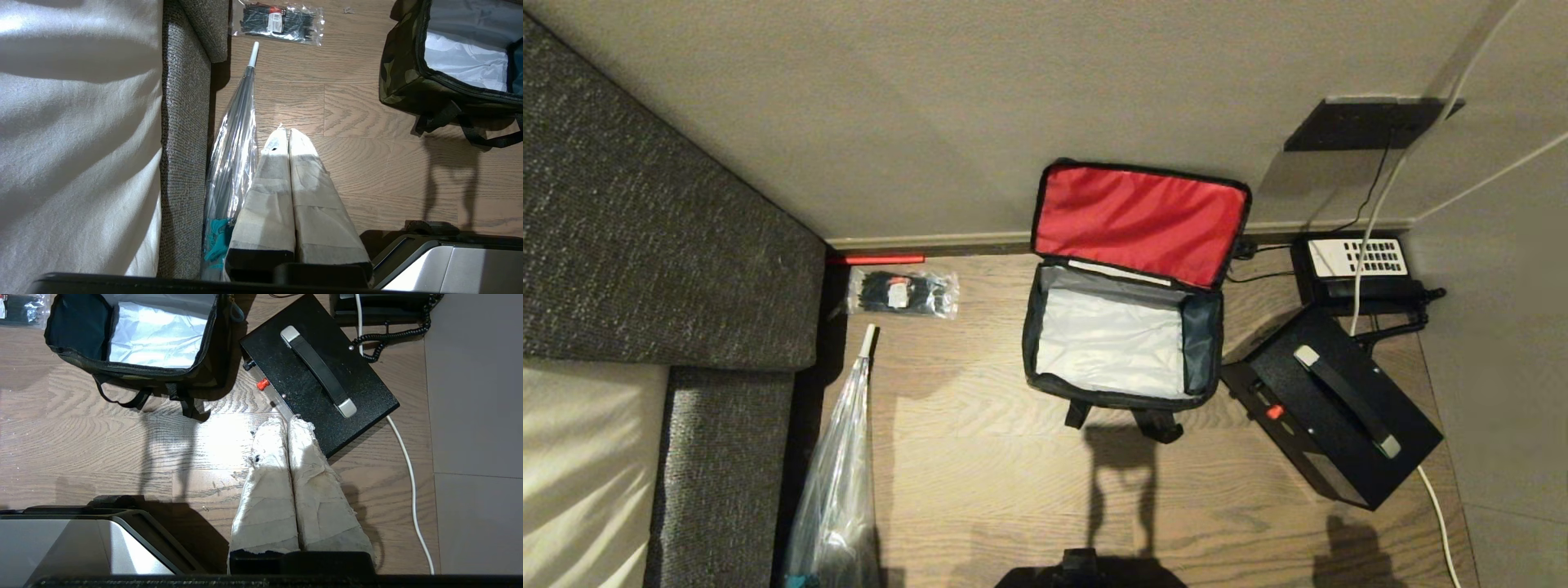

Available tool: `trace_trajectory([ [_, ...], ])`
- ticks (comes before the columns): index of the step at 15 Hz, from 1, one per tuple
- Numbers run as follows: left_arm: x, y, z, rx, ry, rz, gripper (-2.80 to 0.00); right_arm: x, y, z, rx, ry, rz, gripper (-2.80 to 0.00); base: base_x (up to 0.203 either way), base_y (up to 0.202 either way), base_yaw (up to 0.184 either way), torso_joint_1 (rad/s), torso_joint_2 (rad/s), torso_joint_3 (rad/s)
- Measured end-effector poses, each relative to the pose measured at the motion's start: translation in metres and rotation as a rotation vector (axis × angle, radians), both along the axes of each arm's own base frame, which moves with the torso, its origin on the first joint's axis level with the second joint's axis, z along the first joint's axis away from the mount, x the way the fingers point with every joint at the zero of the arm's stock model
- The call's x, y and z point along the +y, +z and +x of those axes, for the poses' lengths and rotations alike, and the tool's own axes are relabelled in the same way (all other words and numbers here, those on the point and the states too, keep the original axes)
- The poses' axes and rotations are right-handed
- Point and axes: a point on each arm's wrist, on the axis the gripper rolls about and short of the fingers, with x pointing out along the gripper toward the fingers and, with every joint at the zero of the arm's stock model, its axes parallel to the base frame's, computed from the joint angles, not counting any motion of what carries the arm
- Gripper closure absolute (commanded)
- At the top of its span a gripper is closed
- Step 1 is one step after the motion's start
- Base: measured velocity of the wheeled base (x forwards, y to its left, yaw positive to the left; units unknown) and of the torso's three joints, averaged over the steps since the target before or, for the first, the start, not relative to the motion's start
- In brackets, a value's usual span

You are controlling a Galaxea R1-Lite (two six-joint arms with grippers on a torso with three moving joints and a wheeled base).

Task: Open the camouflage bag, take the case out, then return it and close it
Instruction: Grip the handle again

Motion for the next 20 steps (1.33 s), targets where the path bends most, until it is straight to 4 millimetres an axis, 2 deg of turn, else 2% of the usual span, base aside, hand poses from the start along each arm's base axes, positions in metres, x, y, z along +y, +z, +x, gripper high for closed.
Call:
trace_trajectory([
  [20,0.0000,0.0000,0.0000,0.000,0.000,0.000,0.00,0.0000,-0.0002,0.0001,0.003,-0.001,-0.002,0.00,0.000,0.000,0.000,0.000,0.00,0.000],
])
